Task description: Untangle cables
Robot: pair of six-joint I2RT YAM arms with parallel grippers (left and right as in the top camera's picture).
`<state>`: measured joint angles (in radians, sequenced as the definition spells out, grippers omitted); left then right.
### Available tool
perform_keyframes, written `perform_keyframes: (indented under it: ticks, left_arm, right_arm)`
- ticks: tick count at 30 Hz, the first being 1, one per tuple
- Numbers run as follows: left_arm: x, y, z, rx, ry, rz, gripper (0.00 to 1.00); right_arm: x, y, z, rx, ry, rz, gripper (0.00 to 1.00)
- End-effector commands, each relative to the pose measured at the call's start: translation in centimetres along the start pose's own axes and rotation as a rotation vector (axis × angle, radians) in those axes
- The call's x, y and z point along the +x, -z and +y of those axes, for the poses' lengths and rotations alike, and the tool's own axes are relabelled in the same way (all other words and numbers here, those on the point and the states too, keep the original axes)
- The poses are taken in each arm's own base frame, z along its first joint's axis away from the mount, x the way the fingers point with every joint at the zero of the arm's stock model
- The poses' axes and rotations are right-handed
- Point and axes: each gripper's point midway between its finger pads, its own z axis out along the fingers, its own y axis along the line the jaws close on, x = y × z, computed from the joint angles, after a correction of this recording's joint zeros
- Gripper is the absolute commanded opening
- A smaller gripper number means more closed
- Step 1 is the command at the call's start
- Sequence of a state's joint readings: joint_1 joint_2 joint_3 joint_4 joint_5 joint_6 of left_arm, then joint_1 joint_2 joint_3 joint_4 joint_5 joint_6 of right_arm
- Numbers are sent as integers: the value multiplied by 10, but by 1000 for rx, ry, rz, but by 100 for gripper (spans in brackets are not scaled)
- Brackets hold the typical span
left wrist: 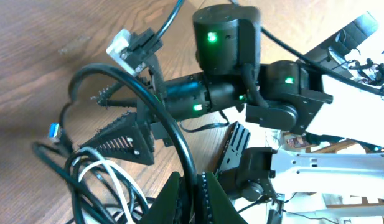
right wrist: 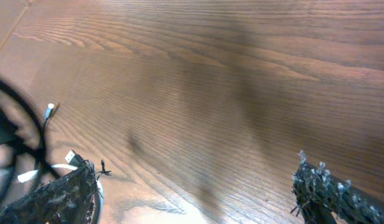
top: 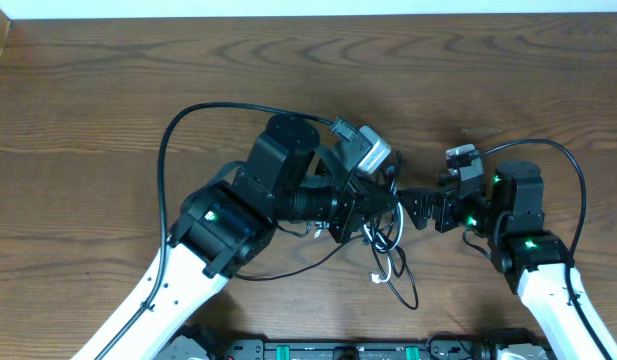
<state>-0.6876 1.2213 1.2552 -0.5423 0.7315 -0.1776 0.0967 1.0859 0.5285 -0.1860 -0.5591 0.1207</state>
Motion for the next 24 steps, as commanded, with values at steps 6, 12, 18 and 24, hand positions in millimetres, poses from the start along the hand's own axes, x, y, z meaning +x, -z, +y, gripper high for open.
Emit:
perform_keyframes:
  ticks: [6, 12, 18, 24]
  left_arm:
    - [-11, 10, -13, 27, -72, -51, 7]
    - [-15, 17, -16, 24, -126, -75, 7]
    - [-22, 28, -17, 14, -141, -115, 7]
    - [-33, 30, -22, 27, -154, -159, 8]
  right_arm:
    - [-6, 1, 22, -110, 115, -15, 99]
    - [-8, 3, 31, -161, 132, -24, 99]
    - [-13, 8, 54, -296, 194, -51, 99]
    - [-12, 8, 56, -304, 195, -48, 99]
